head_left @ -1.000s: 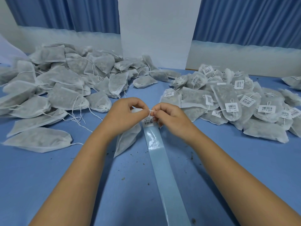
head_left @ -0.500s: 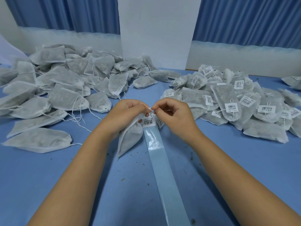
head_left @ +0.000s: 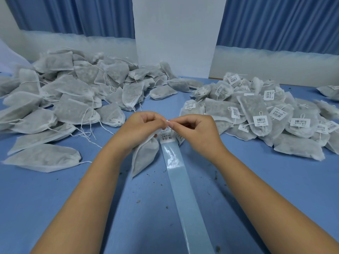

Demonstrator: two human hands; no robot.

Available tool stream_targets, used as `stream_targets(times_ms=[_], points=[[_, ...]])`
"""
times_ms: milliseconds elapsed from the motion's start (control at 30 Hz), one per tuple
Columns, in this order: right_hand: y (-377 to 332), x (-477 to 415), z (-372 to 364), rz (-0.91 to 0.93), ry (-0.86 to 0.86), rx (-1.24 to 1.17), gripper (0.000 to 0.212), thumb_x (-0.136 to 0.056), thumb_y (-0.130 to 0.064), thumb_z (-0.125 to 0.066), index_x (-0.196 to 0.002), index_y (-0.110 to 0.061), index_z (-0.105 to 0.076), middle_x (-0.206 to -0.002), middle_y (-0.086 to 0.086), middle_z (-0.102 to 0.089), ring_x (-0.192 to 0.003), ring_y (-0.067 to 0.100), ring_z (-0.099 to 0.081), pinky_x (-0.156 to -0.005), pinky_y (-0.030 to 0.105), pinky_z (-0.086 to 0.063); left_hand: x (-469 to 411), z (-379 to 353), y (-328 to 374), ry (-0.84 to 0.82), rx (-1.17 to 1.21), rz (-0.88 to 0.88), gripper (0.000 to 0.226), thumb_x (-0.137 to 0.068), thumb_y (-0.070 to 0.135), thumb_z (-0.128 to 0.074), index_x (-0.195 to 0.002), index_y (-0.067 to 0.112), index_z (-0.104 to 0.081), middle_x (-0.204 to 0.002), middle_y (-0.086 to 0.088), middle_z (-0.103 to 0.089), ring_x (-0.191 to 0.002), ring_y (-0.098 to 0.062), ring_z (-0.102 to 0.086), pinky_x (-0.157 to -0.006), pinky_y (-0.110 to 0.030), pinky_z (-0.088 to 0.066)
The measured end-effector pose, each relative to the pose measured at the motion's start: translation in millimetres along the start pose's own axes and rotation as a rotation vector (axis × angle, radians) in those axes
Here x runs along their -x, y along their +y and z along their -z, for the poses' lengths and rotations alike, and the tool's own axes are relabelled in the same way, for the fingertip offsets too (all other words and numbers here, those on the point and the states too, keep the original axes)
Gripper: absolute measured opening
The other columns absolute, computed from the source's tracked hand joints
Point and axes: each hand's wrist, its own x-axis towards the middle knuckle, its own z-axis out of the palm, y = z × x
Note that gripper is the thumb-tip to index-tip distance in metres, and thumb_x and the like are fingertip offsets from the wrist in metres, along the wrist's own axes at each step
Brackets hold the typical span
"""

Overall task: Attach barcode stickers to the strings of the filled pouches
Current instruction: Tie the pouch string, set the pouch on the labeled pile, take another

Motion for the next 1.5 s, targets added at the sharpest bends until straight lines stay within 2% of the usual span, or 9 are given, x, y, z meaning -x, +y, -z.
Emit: stream_targets(times_ms=[133, 233, 467, 600, 800, 933, 1100, 1300, 1500], points=[[-1.7, -1.7, 1.5, -0.051, 0.012, -0.041, 0.01, -0.085, -0.008, -0.073, -0.084, -0.017, -0.077, -0.078, -0.007, -0.075, -0.075, 0.005, -0.068, -0.076, 0.02, -0.054, -1.5, 3.3, -4.1, -0.034, -0.15, -0.04, 0.021, -0.076, 0.028, -0.083, -0.094, 0.032, -0.074, -0.093, 0.021, -0.072, -0.09, 0.009, -0.064, -0.075, -0.011, -0.045], [-3.9, -1.8, 0.7, -0.045, 0.009, -0.061, 0.011, -0.086, -0.006, -0.071, -0.085, -0.015, -0.077, -0.077, -0.006, -0.075, -0.075, 0.006, -0.068, -0.077, 0.022, -0.055, 0.9, 0.6, -2.5, -0.073, -0.177, -0.077, 0.016, -0.075, 0.03, -0.084, -0.089, 0.034, -0.077, -0.093, 0.019, -0.074, -0.091, 0.01, -0.065, -0.069, 0.002, -0.04], [-4.7, -0.6, -0.2, -0.038, 0.023, -0.08, 0.008, -0.086, -0.007, -0.072, -0.085, -0.013, -0.076, -0.082, 0.0, -0.075, -0.081, 0.012, -0.07, -0.084, 0.03, -0.058, 0.8, -3.6, -1.8, -0.042, -0.192, -0.082, 0.014, -0.081, 0.033, -0.079, -0.078, 0.019, -0.078, -0.082, 0.005, -0.076, -0.09, -0.003, -0.069, -0.084, -0.011, -0.046], [-4.1, -1.7, -0.6, -0.027, 0.041, -0.108, 0.003, -0.089, -0.008, -0.069, -0.088, -0.009, -0.072, -0.08, -0.001, -0.073, -0.075, 0.01, -0.068, -0.075, 0.025, -0.055, 0.8, -3.4, -1.0, -0.036, -0.206, -0.095, 0.016, -0.084, 0.029, -0.077, -0.07, 0.021, -0.075, -0.076, 0.007, -0.076, -0.079, 0.006, -0.066, -0.071, 0.001, -0.038], [-4.6, -1.6, -2.6, -0.08, 0.053, -0.17, 0.009, -0.1, -0.013, -0.052, -0.092, -0.016, -0.053, -0.068, -0.002, -0.069, -0.066, 0.012, -0.065, -0.058, 0.022, -0.051, 2.9, -4.7, -0.7, -0.026, -0.345, -0.143, 0.014, -0.087, 0.029, -0.073, -0.075, 0.021, -0.073, -0.078, 0.005, -0.073, -0.069, 0.001, -0.058, -0.066, -0.011, -0.042], [-4.6, -2.3, -0.5, -0.099, 0.087, -0.169, 0.007, -0.102, -0.015, -0.048, -0.096, -0.016, -0.05, -0.063, -0.006, -0.063, -0.057, 0.009, -0.058, -0.047, 0.021, -0.045, 8.0, -9.4, 2.5, -0.053, -0.41, -0.243, 0.019, -0.093, 0.026, -0.065, -0.075, 0.027, -0.066, -0.07, 0.018, -0.068, -0.067, 0.003, -0.058, -0.068, -0.015, -0.042], [-4.8, -3.4, -0.9, -0.141, 0.133, -0.214, 0.006, -0.103, -0.013, -0.045, -0.097, -0.012, -0.047, -0.065, -0.001, -0.058, -0.048, 0.011, -0.052, -0.041, 0.02, -0.038, 13.0, -17.3, 4.8, -0.084, -0.641, -0.324, 0.019, -0.099, 0.03, -0.051, -0.08, 0.026, -0.052, -0.068, 0.005, -0.059, -0.07, -0.02, -0.054, -0.069, -0.038, -0.045], [-2.6, -4.2, -0.5, -0.159, 0.199, -0.102, 0.011, -0.102, -0.014, -0.045, -0.091, -0.017, -0.046, -0.055, -0.007, -0.058, -0.044, 0.009, -0.049, -0.044, 0.019, -0.037, 17.0, -31.9, 10.5, -0.039, -0.948, -0.41, 0.018, -0.098, 0.032, -0.041, -0.082, 0.024, -0.042, -0.064, 0.002, -0.049, -0.066, -0.024, -0.049, -0.052, -0.031, -0.03], [2.5, -5.1, -3.6, -0.134, 0.265, 0.047, 0.014, -0.101, -0.011, -0.046, -0.088, -0.015, -0.047, -0.055, -0.01, -0.058, -0.043, 0.0, -0.05, -0.049, 0.014, -0.041, 16.2, -36.8, 12.5, 0.007, -1.095, -0.496, 0.021, -0.099, 0.032, -0.044, -0.08, 0.022, -0.042, -0.066, -0.002, -0.053, -0.065, -0.026, -0.048, -0.05, -0.031, -0.023]])
